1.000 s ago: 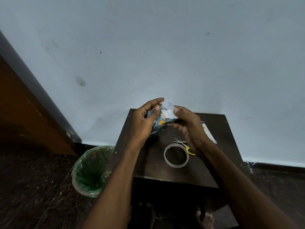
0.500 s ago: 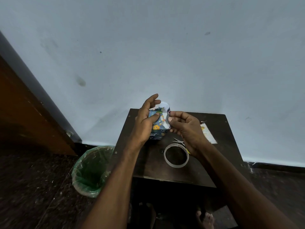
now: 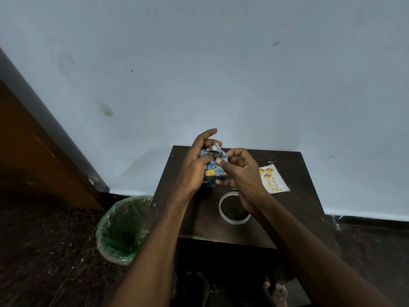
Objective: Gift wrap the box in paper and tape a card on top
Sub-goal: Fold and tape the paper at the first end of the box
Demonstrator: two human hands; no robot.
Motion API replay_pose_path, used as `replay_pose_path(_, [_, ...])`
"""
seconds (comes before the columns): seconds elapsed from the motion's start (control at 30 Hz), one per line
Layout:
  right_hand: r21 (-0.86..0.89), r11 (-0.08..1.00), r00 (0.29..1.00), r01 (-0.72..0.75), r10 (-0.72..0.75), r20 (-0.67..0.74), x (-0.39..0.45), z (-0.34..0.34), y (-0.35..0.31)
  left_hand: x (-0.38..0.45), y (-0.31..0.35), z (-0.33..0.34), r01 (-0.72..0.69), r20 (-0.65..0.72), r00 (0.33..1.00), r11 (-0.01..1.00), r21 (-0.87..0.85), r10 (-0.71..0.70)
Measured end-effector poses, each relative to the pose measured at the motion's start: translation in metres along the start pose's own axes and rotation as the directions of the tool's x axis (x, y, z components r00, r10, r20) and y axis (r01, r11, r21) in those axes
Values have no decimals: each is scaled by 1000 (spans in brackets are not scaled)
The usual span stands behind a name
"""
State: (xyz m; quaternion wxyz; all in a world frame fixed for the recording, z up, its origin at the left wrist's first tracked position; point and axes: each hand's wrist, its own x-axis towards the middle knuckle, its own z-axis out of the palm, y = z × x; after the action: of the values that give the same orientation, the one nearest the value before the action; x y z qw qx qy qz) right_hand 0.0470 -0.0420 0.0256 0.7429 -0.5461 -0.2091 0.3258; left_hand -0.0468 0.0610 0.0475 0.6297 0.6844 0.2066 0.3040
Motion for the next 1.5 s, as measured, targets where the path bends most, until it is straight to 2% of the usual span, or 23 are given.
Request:
replay_pose_path(0.13, [10,1000,1000,7,-8,24,-2,0,-2,-4,5,-2,-2,7,1000,1000,-5,2])
replay_pose_path(0.27, [-25,998,998,57,-56,29,-1,0,-3,-12,11,-5,-104,34,994,987,119,100])
replay_pose_path(0.33, [-38,997,997,68,-67,33,-2,1,-3,-9,11,-5,-110,18,994,984,139,108])
replay_pose_path(0.5, [-44,997,995,59,-55,89,-1,0,-10,-2,6,-5,-49,21,999,998,49,48])
replay_pose_path(0.73, [-55,995,986,83,-74,151,3,-4,-11,-1,3,-8,-51,-29,998,998,-31,50])
replay_pose_path(0.97, [-131,975,981,182,-171,96,1,1,-2,-4,2,-6,-97,-55,993,994,45,100])
replay_pose_path(1.13, [-126,977,985,171,-167,41,1,0,-4,-6,4,-7,-143,-11,990,988,57,144])
replay_pose_path(1.37, [-105,977,980,187,-178,86,3,-2,-6,5,-7,-7,-165,-159,974,986,0,163])
replay_pose_path(1.43, [-130,968,975,213,-202,91,4,-2,-4,4,-6,-11,-214,-146,966,977,6,213])
replay_pose_path(1.5, [-183,951,967,249,-235,96,6,-4,-1,4,-7,-16,-208,-137,970,977,-37,201])
